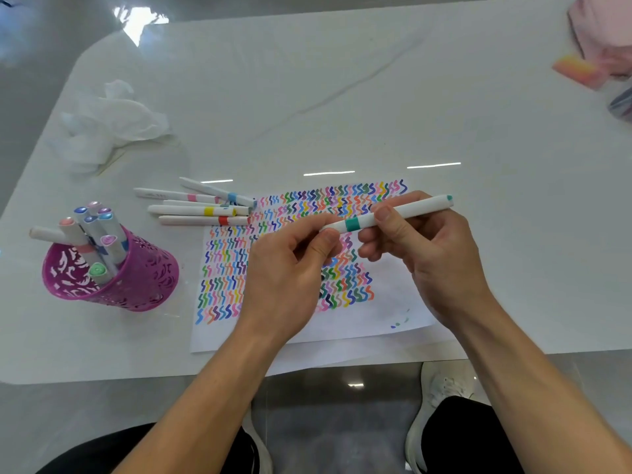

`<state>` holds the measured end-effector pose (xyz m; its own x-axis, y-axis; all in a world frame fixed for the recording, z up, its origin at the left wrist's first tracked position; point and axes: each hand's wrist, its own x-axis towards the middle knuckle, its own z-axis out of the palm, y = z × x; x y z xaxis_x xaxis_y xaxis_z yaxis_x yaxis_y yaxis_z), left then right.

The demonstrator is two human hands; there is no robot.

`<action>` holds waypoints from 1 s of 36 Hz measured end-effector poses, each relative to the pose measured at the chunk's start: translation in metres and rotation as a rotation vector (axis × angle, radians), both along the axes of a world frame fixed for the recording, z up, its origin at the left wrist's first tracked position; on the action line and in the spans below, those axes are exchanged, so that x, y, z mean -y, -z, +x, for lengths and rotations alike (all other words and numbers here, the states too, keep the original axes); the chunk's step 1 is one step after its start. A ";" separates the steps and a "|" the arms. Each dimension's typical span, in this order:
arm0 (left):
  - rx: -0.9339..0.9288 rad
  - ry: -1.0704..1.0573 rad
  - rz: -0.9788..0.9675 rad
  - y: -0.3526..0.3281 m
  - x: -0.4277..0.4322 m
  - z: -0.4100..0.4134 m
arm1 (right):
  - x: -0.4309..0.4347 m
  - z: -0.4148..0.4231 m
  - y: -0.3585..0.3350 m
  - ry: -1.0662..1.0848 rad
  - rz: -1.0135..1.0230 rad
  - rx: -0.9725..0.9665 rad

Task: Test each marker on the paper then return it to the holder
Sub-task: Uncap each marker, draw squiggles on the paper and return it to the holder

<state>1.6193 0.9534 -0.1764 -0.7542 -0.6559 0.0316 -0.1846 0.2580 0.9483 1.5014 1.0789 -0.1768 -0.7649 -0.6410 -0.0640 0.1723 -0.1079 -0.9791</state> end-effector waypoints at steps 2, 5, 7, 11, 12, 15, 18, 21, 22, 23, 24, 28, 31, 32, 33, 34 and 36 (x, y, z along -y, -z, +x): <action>0.006 0.002 -0.011 0.000 -0.001 0.001 | 0.000 0.000 0.001 -0.011 -0.014 0.023; -0.004 -0.006 -0.024 -0.001 -0.002 0.002 | -0.001 0.002 0.003 -0.022 -0.032 0.052; -0.013 -0.018 -0.027 -0.002 -0.003 0.003 | -0.002 0.004 0.005 -0.022 -0.030 0.059; 0.009 -0.002 -0.071 -0.001 -0.005 0.007 | -0.004 0.009 0.009 -0.018 -0.022 0.107; 0.018 0.007 -0.079 -0.001 -0.004 0.008 | -0.004 0.009 0.010 -0.023 -0.020 0.121; 0.026 0.021 -0.083 -0.002 0.001 0.008 | -0.002 0.008 0.010 -0.049 -0.029 0.168; -0.029 -0.009 -0.079 -0.005 0.004 0.007 | 0.001 0.006 0.008 -0.057 -0.019 0.168; -0.111 -0.045 -0.041 -0.008 0.006 0.007 | 0.002 0.005 0.013 -0.023 0.041 0.128; -0.134 -0.055 -0.034 -0.010 0.007 0.007 | 0.002 0.005 0.015 -0.013 0.070 0.106; -0.154 -0.066 -0.035 -0.011 0.008 0.008 | 0.002 0.004 0.017 -0.003 0.096 0.084; -0.176 -0.077 -0.038 -0.012 0.009 0.009 | 0.002 0.003 0.019 0.009 0.114 0.072; -0.247 -0.150 -0.081 -0.017 0.014 0.013 | 0.000 -0.002 0.024 0.105 0.147 0.060; -0.280 -0.193 -0.140 -0.022 0.019 0.017 | -0.001 -0.006 0.028 0.154 0.154 0.053; -0.286 -0.195 -0.157 -0.024 0.020 0.019 | 0.000 -0.006 0.028 0.158 0.159 0.041; -0.289 -0.192 -0.174 -0.026 0.022 0.022 | 0.001 -0.006 0.028 0.156 0.166 0.022; -0.292 -0.189 -0.191 -0.028 0.024 0.024 | 0.002 -0.005 0.028 0.151 0.177 -0.004; -0.297 -0.201 -0.217 -0.030 0.026 0.030 | 0.005 -0.003 0.027 0.129 0.191 -0.057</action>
